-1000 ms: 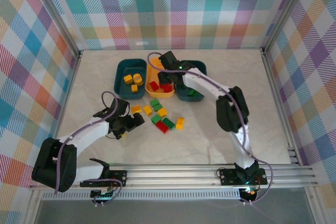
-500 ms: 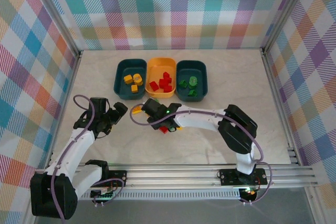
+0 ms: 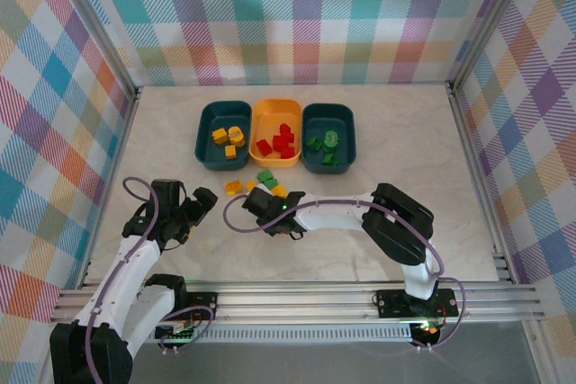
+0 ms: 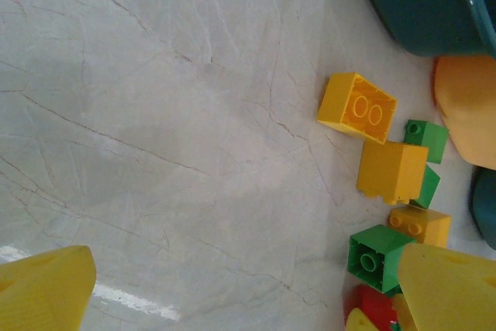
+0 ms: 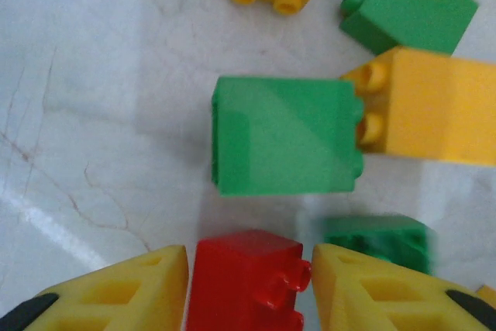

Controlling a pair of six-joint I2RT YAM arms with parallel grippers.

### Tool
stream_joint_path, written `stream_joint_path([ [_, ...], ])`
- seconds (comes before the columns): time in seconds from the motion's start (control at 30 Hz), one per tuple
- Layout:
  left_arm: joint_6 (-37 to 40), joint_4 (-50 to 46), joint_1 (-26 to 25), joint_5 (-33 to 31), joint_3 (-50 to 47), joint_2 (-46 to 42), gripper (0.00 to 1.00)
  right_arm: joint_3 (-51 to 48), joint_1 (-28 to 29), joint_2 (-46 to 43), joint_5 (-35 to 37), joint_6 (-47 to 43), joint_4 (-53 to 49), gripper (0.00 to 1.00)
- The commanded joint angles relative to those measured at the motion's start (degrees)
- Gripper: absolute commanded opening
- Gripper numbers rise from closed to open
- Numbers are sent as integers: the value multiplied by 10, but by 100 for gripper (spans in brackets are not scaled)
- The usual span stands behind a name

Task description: Sort the legos into containers by color

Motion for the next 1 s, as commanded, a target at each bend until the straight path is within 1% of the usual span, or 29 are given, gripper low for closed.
stream_joint_path([
  [0.0, -13, -5, 3, 6, -13, -6, 100, -17, 12, 3, 5, 27, -9, 45],
  [0.23, -19, 13, 3, 19, -20, 10, 100, -27, 29, -5, -4, 54, -17, 43],
  [0.33, -19, 14, 4, 18, -23, 11, 100, -33, 29, -12, 4, 59, -12, 38],
  [0.5, -16, 14, 3, 17, -22, 12, 100, -30, 29, -18, 19, 55, -16, 23],
  [0.53, -16, 16, 3, 18, -22, 12, 100, -28, 29, -22, 20, 53, -17, 21],
  [0.7, -18, 31, 3, 33, -25, 22, 100, -14, 26, -69, 29, 28, -15, 21],
  [0.8, -21, 57, 3, 58, -31, 35, 100, 14, -2, -99, 41, -11, -11, 21],
  [0.9, -28, 88, -10, 85, -35, 57, 98, 44, -62, -112, 33, -35, 21, 21],
  [0.97, -27, 103, -32, 96, -31, 75, 97, 72, -109, -98, 13, -33, 37, 21],
])
